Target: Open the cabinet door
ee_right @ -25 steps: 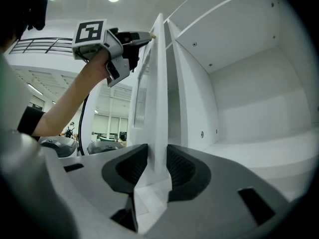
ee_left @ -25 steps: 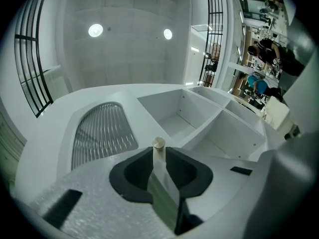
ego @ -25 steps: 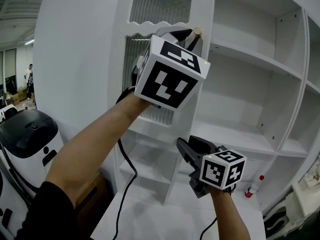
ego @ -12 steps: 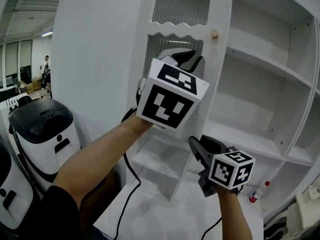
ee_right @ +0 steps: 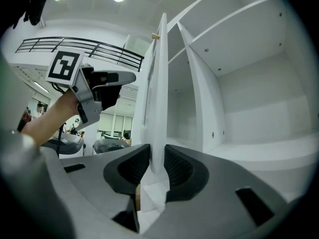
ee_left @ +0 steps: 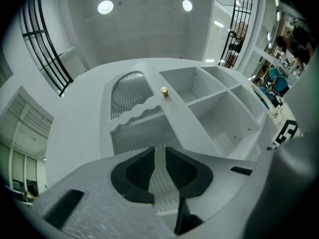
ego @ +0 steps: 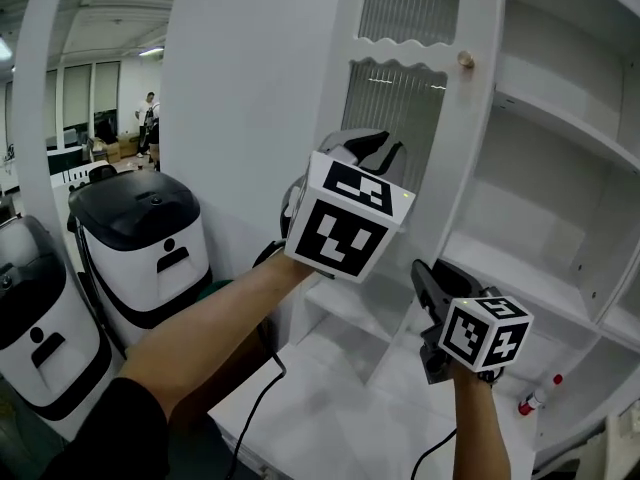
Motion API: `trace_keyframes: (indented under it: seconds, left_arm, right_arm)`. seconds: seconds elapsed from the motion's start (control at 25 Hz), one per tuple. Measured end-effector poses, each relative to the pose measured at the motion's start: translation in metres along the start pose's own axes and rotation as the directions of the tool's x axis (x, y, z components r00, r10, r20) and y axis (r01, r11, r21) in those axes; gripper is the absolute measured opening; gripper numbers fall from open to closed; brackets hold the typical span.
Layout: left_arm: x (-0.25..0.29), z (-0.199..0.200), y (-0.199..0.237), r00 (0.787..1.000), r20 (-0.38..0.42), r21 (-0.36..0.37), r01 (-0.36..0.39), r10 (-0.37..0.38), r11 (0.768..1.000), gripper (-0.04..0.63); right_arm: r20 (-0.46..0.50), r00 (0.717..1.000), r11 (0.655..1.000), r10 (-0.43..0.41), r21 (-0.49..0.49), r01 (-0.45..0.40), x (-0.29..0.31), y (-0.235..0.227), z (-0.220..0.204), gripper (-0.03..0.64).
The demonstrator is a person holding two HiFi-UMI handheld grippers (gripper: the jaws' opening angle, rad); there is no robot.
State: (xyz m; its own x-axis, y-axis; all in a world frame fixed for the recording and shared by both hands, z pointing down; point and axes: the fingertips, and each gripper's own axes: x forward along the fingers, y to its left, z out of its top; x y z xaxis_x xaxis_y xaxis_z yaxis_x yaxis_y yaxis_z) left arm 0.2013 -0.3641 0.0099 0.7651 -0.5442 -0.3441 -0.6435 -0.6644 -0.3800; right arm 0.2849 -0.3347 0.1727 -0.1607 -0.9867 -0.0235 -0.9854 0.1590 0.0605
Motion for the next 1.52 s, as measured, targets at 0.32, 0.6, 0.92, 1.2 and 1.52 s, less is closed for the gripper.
trace_keyframes:
  seconds: [0.32, 0.6, 0.92, 1.2, 1.52]
  left_arm:
    - [-0.028, -0.041, -0.004, 0.993, -0.099, -0.039, -0.074, 0.070, 0.996, 0.073]
    - [-0.052, -0.065, -0.018, 0.979, -0.174, -0.052, -0.116, 0.105, 0.992, 0.061]
    - [-0.084, -0.078, -0.033, 0.962, -0.235, -0.073, -0.158, 0.137, 0.985, 0.051]
    - [-0.107, -0.091, -0.038, 0.949, -0.276, -0.097, -0.183, 0.150, 0.978, 0.035]
    - [-0.141, -0.098, -0.029, 0.940, -0.295, -0.133, -0.216, 0.169, 0.967, 0.020]
  right_arm:
    - [0.006, 0.999, 0.999, 0.039, 0.004, -0.039, -0.006, 0.012, 0.000, 0.086]
    - [0.004, 0.998, 0.998, 0.069, 0.013, -0.069, -0.013, 0.023, 0.000, 0.078]
    - [0.004, 0.997, 0.997, 0.076, 0.027, -0.077, -0.020, 0.034, 0.000, 0.073]
    - [0.013, 0.997, 0.996, 0.080, 0.029, -0.081, -0.021, 0.051, 0.004, 0.069]
    - [0.017, 0.997, 0.997, 0.073, 0.024, -0.074, -0.023, 0.076, 0.005, 0.067]
